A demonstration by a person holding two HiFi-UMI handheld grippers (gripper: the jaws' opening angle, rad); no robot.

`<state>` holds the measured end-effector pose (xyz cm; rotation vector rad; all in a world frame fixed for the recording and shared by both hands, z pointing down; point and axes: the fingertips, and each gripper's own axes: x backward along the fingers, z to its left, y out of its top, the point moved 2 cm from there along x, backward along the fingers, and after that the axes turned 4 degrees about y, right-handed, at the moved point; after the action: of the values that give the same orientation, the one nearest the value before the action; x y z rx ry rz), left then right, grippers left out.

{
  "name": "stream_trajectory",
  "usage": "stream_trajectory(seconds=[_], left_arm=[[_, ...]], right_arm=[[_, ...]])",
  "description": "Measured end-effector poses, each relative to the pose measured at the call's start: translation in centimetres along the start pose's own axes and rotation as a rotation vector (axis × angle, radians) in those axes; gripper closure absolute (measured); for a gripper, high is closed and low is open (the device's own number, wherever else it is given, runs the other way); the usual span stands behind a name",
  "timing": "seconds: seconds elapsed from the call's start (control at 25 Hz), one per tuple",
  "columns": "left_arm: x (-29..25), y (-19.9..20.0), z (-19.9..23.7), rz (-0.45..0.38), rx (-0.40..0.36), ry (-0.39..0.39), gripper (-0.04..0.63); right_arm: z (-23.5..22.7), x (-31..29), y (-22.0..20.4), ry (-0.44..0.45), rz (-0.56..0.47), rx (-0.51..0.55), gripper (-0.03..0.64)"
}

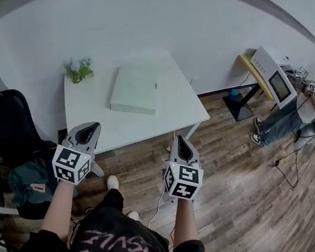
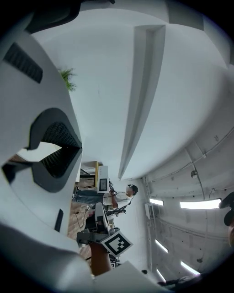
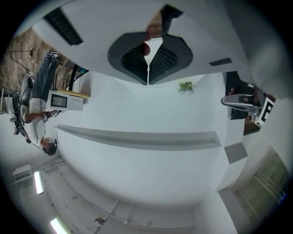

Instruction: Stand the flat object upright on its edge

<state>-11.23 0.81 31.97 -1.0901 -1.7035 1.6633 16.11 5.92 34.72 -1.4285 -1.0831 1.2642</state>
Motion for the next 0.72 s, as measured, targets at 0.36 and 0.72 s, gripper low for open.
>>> stream_trajectory(seconds=[0.36,0.72], left_arm=[[-5.6,-0.5,2.6,0.002,0.023,0.002,0.58],[-12.7,-2.6,7.0,0.05,0.047,-0.001,0.58]], right_arm=[[-1.3,-6.0,0.1,0.0,0.018,0.011,0.591],[-2.0,-14.3,-0.6,0.001,0.064,0.002,0.59]])
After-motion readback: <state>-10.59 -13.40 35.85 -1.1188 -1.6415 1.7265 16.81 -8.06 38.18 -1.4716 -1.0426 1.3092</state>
